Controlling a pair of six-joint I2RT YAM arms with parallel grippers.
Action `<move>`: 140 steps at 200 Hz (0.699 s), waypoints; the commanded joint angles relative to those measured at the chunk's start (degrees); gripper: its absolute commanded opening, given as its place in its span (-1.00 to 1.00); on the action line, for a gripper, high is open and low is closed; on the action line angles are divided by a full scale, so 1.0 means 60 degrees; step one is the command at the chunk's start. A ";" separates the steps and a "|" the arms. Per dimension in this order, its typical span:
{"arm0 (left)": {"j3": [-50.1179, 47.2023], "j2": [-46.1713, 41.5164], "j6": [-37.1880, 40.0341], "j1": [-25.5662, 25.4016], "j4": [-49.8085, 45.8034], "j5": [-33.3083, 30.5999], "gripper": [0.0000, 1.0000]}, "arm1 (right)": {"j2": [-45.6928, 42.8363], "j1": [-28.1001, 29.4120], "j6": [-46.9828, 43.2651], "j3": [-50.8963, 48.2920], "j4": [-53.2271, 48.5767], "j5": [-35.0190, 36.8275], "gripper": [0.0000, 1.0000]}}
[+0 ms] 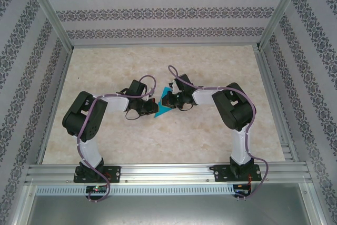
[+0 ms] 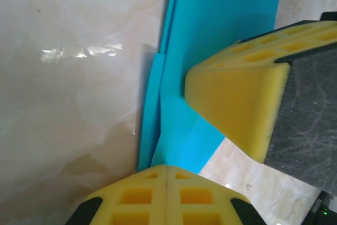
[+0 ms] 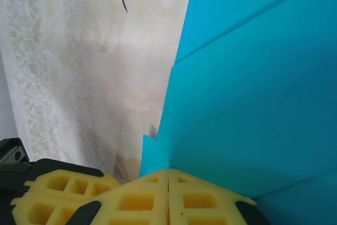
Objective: Fold a paper plane with a square sheet of paper (pick it up from the middle)
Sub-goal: Fourth fold the wing at the center of the table.
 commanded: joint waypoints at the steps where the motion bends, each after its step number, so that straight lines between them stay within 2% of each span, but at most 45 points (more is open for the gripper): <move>1: -0.0097 -0.0297 -0.0425 -0.0034 0.1001 0.0615 -1.00 | 0.0426 0.0103 -0.0021 0.0004 -0.0236 0.0242 -0.85; 39: 0.0081 0.0111 -0.0556 -0.0031 0.1243 0.0526 -1.00 | 0.0452 0.0105 -0.0019 -0.0011 -0.0263 0.0243 -0.86; 93: 0.0146 0.0523 -0.0169 -0.0030 0.0560 -0.0136 -1.00 | 0.0497 0.0103 -0.0024 0.0023 -0.0335 0.0240 -0.86; 140: -0.0313 0.0122 0.0633 -0.0029 -0.0904 -0.0004 -1.00 | 0.0564 0.0081 -0.0079 0.0148 -0.0744 0.0514 -0.86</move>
